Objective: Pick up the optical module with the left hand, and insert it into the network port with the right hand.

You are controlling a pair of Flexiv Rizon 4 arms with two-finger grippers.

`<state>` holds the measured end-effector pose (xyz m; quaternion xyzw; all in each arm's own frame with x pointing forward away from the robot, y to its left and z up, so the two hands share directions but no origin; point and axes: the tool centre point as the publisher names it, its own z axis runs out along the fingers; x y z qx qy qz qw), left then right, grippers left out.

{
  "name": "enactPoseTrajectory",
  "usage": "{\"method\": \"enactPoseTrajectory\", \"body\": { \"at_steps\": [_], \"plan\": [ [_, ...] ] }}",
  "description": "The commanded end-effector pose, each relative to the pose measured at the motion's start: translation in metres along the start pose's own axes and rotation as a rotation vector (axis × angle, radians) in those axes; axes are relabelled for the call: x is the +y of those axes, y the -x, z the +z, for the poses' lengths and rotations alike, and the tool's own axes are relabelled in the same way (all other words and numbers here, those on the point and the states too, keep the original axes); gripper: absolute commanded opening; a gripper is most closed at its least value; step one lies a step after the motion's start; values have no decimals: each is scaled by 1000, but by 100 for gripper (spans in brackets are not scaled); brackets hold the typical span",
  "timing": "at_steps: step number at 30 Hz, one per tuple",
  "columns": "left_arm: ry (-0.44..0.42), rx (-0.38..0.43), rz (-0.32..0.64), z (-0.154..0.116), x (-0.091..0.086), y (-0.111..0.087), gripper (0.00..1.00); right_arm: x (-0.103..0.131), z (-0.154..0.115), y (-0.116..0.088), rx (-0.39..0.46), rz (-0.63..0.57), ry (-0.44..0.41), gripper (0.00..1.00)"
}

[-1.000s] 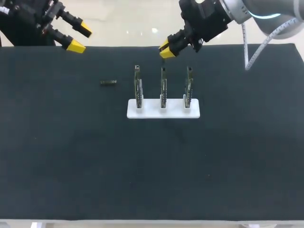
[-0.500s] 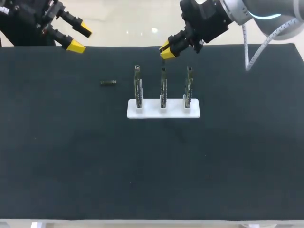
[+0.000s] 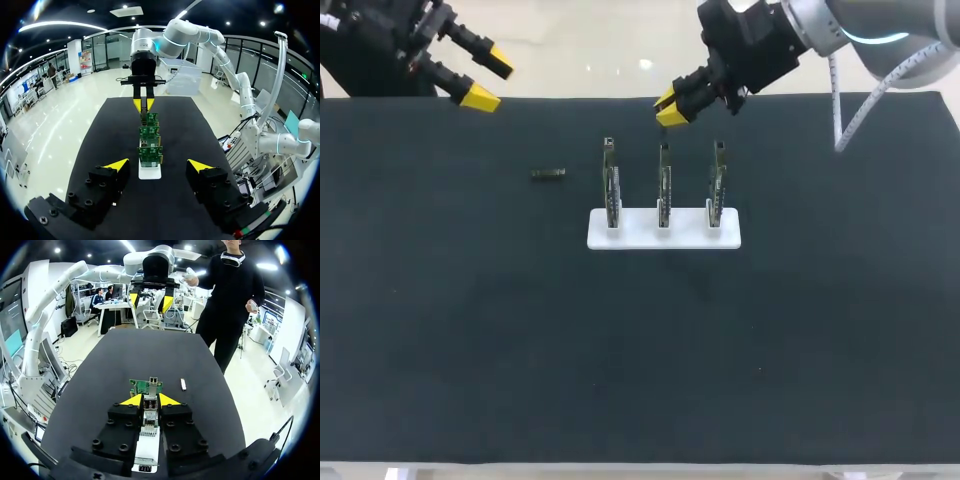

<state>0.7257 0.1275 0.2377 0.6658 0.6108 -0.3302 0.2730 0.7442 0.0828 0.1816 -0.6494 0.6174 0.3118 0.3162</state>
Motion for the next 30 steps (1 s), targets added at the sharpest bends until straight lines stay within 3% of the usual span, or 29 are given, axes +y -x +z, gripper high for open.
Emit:
{"method": "enactPoseTrajectory", "body": {
  "at_steps": [1, 30],
  "plan": [
    [-1, 3, -1, 0, 0, 0, 100, -1, 1, -1, -2, -2, -3, 0],
    [-1, 3, -1, 0, 0, 0, 100, 0, 4, -8, -12, -8, 1, 0]
  ]
}}
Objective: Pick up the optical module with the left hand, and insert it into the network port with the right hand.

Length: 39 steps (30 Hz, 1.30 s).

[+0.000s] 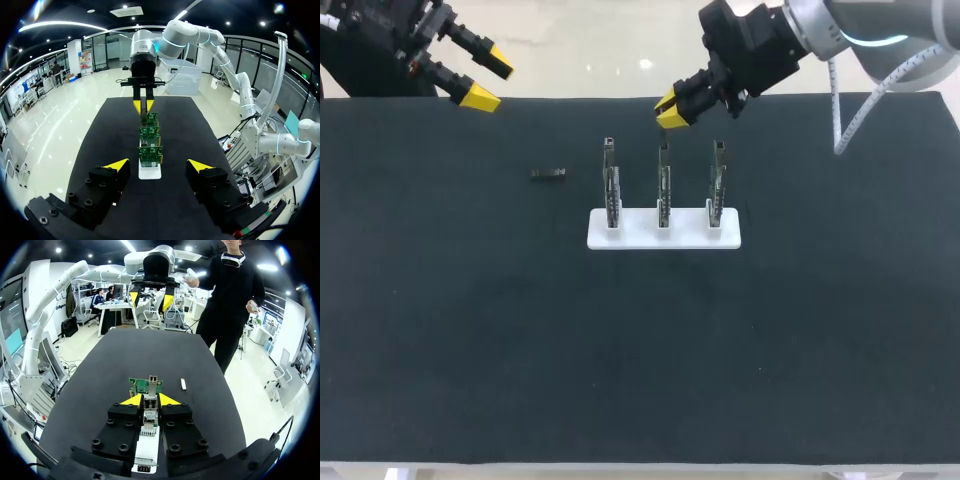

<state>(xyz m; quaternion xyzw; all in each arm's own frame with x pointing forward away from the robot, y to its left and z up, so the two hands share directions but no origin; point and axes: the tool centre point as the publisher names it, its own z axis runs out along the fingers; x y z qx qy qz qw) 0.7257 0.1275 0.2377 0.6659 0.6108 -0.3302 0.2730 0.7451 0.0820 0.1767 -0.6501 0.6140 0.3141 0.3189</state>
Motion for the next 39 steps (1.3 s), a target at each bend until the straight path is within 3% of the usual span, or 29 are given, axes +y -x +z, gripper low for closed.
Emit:
{"method": "enactPoseTrajectory", "body": {
  "at_steps": [1, 39],
  "plan": [
    [-1, 3, -1, 0, 0, 0, 100, 0, 2, -4, -5, -3, -1, 0],
    [-1, 3, -1, 0, 0, 0, 100, 0, -3, 1, 19, 4, 12, 0]
  ]
}}
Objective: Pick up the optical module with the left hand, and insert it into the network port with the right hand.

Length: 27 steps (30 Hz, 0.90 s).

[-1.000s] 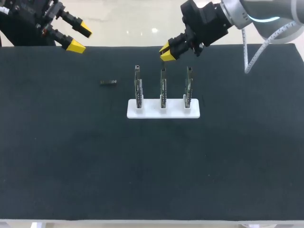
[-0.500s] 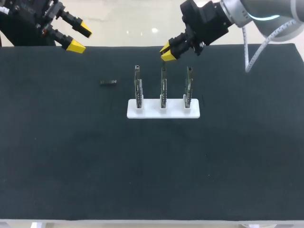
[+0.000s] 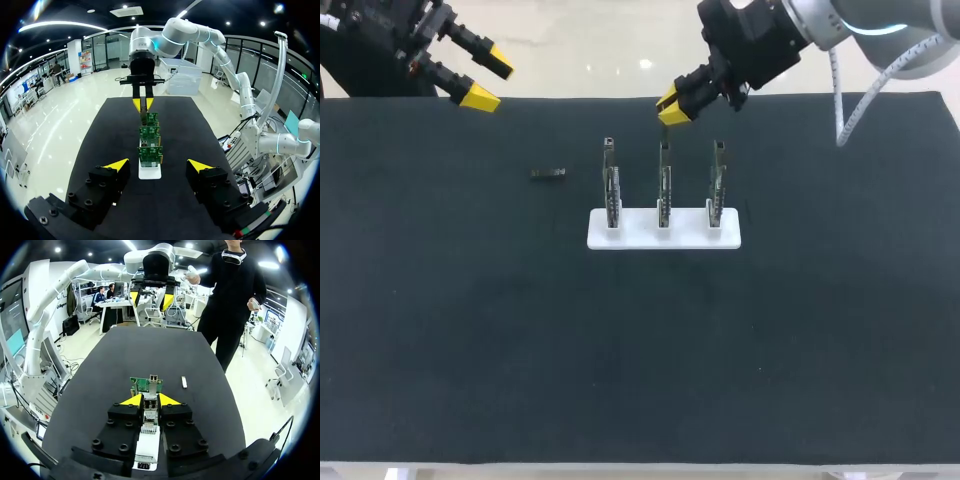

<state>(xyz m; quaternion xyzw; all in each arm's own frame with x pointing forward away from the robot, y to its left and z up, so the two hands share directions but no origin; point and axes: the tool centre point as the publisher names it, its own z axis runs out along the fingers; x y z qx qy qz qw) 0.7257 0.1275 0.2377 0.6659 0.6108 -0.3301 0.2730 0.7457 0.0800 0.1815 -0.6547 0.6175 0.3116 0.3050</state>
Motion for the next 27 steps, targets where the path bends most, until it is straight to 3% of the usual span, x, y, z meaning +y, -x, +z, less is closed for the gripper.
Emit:
{"method": "enactPoseTrajectory", "body": {
  "at_steps": [1, 27],
  "plan": [
    [-1, 3, -1, 0, 0, 0, 100, 0, 2, -2, -8, -2, -4, 0],
    [-1, 3, -1, 0, 0, 0, 100, 1, 8, -11, -18, -10, -7, 0]
  ]
}}
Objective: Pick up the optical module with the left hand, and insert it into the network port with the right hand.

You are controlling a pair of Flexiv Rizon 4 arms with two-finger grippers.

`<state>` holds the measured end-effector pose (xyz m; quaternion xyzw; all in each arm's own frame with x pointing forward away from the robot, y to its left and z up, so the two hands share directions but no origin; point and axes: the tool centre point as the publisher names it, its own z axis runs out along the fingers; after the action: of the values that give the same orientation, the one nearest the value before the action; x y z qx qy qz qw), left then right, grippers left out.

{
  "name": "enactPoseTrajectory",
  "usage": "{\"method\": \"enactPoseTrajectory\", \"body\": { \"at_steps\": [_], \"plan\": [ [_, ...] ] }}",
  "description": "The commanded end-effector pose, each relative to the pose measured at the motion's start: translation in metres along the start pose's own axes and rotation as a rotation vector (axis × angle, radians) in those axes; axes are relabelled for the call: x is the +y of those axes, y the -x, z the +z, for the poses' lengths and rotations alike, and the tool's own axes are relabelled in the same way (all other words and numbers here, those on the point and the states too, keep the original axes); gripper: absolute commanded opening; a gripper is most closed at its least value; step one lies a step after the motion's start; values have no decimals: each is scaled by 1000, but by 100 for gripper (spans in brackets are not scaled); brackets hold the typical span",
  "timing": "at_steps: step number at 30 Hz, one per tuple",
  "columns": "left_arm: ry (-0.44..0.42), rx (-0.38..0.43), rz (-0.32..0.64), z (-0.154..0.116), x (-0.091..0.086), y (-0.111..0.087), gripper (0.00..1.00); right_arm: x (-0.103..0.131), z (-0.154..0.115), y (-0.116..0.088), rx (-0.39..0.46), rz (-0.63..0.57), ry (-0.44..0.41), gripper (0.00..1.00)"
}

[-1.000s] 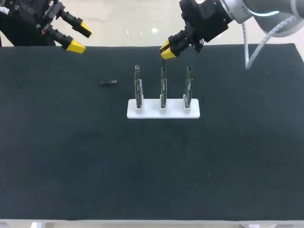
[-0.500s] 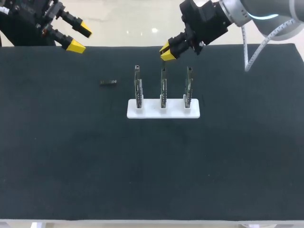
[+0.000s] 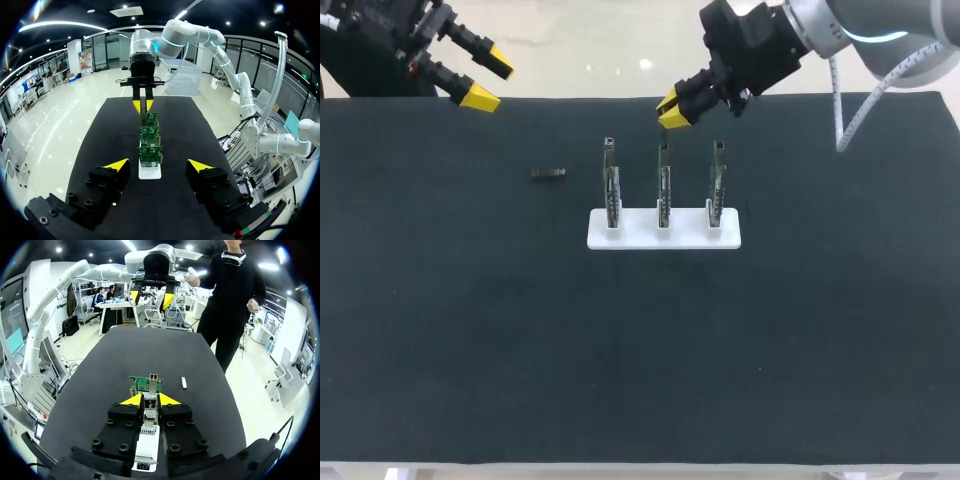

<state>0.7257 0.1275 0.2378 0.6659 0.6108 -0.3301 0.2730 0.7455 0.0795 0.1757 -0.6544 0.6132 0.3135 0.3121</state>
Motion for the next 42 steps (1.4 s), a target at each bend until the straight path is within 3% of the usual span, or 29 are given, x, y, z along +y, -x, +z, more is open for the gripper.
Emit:
{"method": "enactPoseTrajectory", "body": {
  "at_steps": [1, 17, 42],
  "plan": [
    [-1, 3, -1, 0, 0, 0, 100, 1, 5, -7, -3, -2, -3, 0],
    [-1, 3, -1, 0, 0, 0, 100, 0, -5, 6, 25, 20, 15, 0],
    [-1, 3, -1, 0, 0, 0, 100, -1, 0, -3, 16, 13, 16, 0]
  ]
}}
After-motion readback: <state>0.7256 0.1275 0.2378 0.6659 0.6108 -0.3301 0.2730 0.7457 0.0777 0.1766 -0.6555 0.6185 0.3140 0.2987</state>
